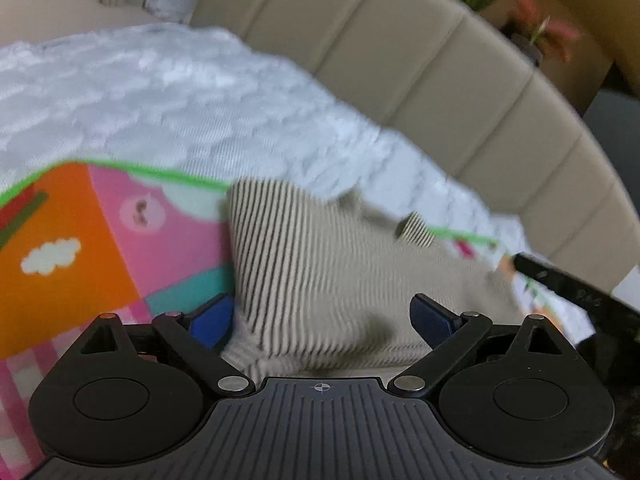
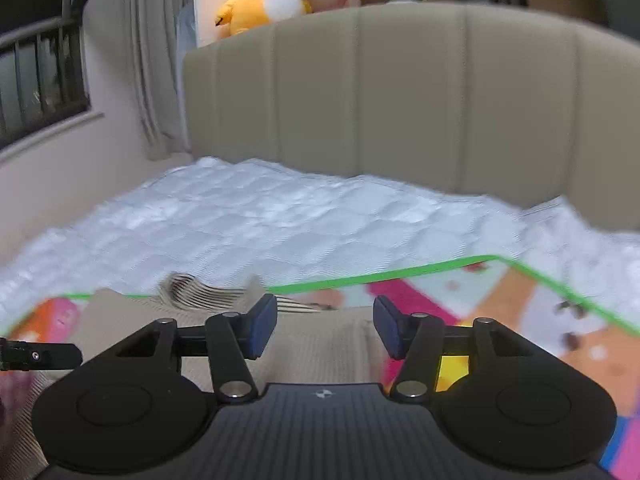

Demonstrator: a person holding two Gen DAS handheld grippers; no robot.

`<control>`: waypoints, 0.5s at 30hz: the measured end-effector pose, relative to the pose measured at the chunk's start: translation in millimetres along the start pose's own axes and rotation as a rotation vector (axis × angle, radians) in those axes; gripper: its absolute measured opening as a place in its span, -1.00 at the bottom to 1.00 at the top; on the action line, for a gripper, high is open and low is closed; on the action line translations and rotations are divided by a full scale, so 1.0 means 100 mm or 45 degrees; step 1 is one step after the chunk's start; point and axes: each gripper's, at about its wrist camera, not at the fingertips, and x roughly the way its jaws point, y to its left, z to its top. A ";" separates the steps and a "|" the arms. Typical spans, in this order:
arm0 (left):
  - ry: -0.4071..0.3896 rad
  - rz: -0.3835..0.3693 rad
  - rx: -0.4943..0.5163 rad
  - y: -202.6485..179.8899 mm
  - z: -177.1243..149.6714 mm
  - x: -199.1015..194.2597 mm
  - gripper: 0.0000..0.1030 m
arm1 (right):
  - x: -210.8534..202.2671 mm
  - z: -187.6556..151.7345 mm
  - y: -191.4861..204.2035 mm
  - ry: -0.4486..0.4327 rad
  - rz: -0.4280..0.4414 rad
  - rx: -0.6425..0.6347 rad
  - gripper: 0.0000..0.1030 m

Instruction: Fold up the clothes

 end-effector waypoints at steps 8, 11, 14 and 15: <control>0.020 -0.089 -0.052 0.06 0.02 0.00 0.91 | 0.23 -0.04 0.11 0.076 0.048 -0.009 0.09; 0.027 -0.049 -0.080 0.11 0.04 0.01 0.91 | 0.21 0.24 0.26 0.003 0.096 -0.057 0.08; 0.000 -0.047 -0.157 0.22 0.09 -0.03 0.91 | 0.48 0.43 0.42 0.015 0.098 -0.117 -0.11; -0.011 -0.038 -0.186 0.27 0.11 -0.05 0.92 | 0.62 0.46 0.46 0.042 0.088 -0.129 -0.19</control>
